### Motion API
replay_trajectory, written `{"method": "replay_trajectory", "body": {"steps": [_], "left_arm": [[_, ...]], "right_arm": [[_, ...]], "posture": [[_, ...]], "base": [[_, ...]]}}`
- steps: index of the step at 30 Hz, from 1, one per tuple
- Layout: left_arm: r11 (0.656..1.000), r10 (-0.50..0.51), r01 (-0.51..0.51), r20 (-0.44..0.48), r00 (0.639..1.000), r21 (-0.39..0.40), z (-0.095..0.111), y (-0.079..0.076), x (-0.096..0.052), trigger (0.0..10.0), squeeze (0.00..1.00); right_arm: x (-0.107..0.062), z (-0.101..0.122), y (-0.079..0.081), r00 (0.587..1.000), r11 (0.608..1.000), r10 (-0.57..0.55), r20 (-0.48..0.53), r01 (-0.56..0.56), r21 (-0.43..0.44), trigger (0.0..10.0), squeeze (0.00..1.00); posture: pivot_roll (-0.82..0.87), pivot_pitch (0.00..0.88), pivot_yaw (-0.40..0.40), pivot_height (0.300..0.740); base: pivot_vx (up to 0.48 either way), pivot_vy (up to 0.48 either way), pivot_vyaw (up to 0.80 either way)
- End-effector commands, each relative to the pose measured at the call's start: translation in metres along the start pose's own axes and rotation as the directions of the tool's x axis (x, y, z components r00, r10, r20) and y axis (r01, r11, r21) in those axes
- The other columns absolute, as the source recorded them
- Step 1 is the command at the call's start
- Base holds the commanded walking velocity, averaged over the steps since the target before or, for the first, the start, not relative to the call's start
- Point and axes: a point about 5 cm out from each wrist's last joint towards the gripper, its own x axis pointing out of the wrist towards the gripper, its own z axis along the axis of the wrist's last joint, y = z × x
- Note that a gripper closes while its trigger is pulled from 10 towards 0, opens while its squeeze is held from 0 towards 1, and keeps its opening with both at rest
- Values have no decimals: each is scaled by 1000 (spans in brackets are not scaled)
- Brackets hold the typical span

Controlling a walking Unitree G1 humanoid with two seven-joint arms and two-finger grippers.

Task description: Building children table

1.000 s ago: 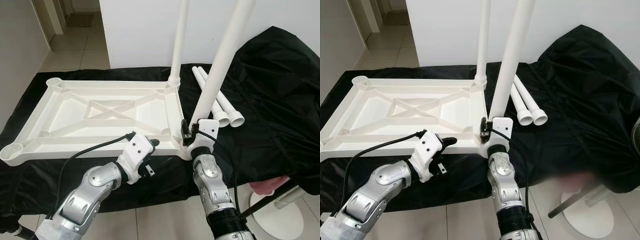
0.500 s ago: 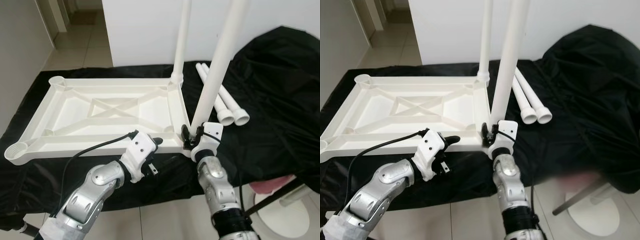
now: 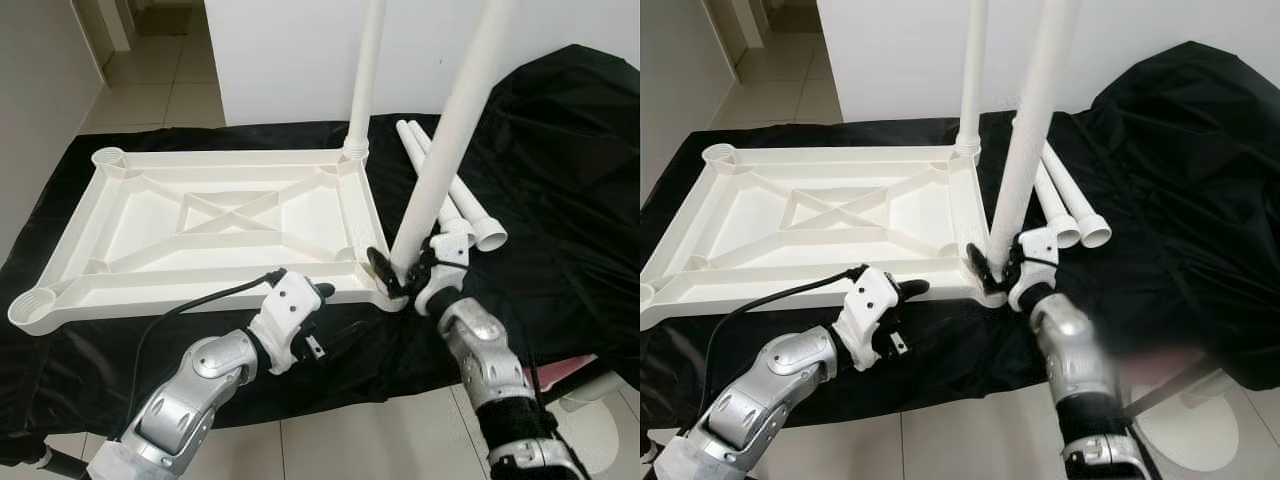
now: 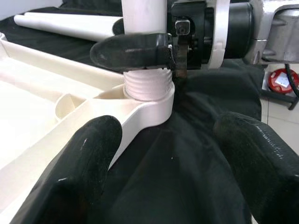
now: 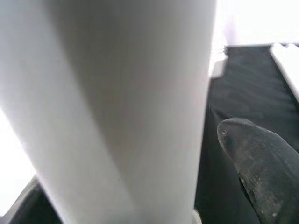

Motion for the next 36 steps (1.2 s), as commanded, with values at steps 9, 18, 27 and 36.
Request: {"method": "replay_trajectory", "body": {"steps": [9,18,27,36], "left_arm": [[997,-79,79,-22,997,-21,-5,-14,5,10000,0],[999,-46,46,-24,999,-15,-6,-11,8,10000,0],[999,-32,32,-21,999,-16,-6,-11,9,10000,0],[999,-38,37,-21,999,-18,-6,-13,9,10000,0]], "right_arm": [[10,4,-8,983,982,178,-44,-181,-63,9765,0],[13,2,-18,965,963,241,-103,-251,-97,0,0],[5,-12,-25,961,969,241,-138,-246,-23,4549,0],[5,-17,-20,970,979,201,-136,-201,15,10000,0]], "posture": [[-24,17,25,740],[-16,7,7,740],[-18,0,-2,740],[-21,0,-6,740]], "base": [[0,0,0],[0,0,0],[0,0,0],[0,0,0]]}}
